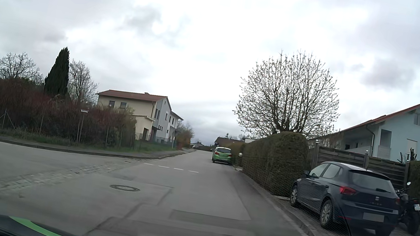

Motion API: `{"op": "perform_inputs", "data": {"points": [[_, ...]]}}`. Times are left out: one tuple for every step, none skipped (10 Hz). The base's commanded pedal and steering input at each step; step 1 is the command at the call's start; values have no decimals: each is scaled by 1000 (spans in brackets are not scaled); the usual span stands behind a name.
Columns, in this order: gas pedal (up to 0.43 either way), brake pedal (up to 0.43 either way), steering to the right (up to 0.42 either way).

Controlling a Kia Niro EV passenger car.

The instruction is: Follow the waypoints while adhering to traffic rules and regulations

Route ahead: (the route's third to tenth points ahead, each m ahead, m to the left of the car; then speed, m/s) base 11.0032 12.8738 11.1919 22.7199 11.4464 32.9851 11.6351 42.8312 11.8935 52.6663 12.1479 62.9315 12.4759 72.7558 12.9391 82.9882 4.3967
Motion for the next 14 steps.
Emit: {"op": "perform_inputs", "data": {"points": [[0, 85, -125], [0, 85, -146], [0, 79, -174], [0, 67, -202], [0, 6, -238], [0, 0, -268], [0, 0, -302], [0, 0, -338], [0, 0, -363], [0, 0, -389], [8, 0, -411], [47, 0, -418], [59, 0, -424], [79, 0, -431]]}}
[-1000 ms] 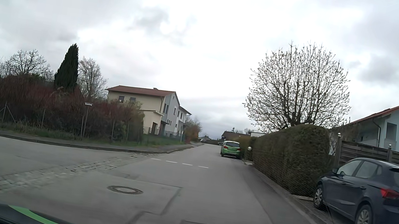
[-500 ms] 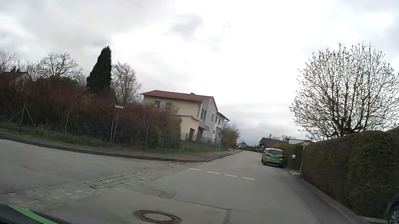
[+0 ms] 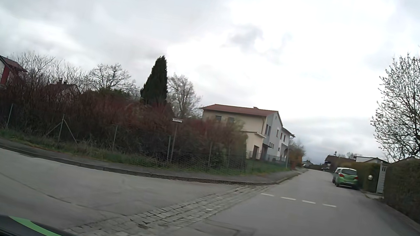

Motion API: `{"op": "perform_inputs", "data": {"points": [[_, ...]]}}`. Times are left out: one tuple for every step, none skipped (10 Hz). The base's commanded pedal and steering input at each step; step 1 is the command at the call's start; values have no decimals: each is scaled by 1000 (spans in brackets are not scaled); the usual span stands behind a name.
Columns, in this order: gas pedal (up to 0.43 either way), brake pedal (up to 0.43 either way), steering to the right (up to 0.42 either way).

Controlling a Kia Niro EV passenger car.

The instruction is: Follow the waypoints while adhering to traffic rules and regulations

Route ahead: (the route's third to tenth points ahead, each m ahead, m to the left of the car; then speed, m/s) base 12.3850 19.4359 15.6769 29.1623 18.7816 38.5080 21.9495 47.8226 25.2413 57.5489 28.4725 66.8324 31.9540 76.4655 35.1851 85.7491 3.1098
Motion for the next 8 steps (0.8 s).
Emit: {"op": "perform_inputs", "data": {"points": [[79, 0, -441], [79, 0, -456], [79, 0, -475], [98, 0, -489], [98, 0, -505], [98, 0, -512], [98, 0, -518], [98, 0, -523]]}}
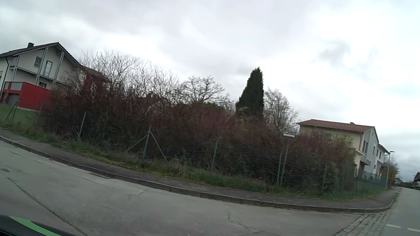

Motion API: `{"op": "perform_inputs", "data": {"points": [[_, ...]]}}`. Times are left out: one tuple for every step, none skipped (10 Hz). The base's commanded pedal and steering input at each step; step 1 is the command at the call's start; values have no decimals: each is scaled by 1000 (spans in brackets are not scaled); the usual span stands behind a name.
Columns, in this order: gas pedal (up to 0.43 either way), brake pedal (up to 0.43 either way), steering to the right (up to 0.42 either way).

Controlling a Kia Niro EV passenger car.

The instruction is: Follow the waypoints while adhering to traffic rules and regulations

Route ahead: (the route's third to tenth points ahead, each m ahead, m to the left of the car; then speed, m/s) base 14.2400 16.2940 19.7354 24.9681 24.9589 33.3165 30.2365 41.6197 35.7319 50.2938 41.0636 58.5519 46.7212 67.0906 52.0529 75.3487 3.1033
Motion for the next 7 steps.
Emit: {"op": "perform_inputs", "data": {"points": [[98, 0, -531], [98, 0, -540], [98, 0, -541], [110, 0, -540], [138, 0, -538], [189, 0, -534], [189, 0, -533]]}}
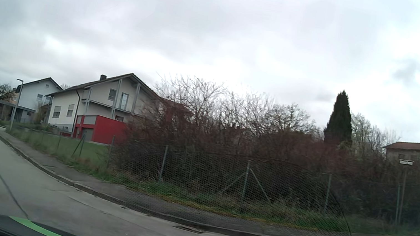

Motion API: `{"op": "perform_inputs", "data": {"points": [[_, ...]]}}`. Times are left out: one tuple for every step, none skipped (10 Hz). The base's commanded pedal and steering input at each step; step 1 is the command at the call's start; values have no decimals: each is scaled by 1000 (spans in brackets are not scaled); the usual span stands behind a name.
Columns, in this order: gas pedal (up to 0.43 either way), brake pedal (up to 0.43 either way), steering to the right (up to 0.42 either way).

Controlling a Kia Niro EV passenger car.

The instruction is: Follow the waypoints while adhering to traffic rules and regulations

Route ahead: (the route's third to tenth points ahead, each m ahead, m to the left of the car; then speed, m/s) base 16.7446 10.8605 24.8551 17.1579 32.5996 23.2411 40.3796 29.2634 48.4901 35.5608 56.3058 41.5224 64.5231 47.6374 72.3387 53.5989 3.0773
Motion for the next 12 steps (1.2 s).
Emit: {"op": "perform_inputs", "data": {"points": [[189, 0, -534], [189, 0, -536], [189, 0, -536], [189, 0, -533], [189, 0, -520], [189, 0, -506], [189, 0, -502], [189, 0, -502], [189, 0, -502], [220, 0, -500], [268, 0, -493], [280, 0, -468]]}}
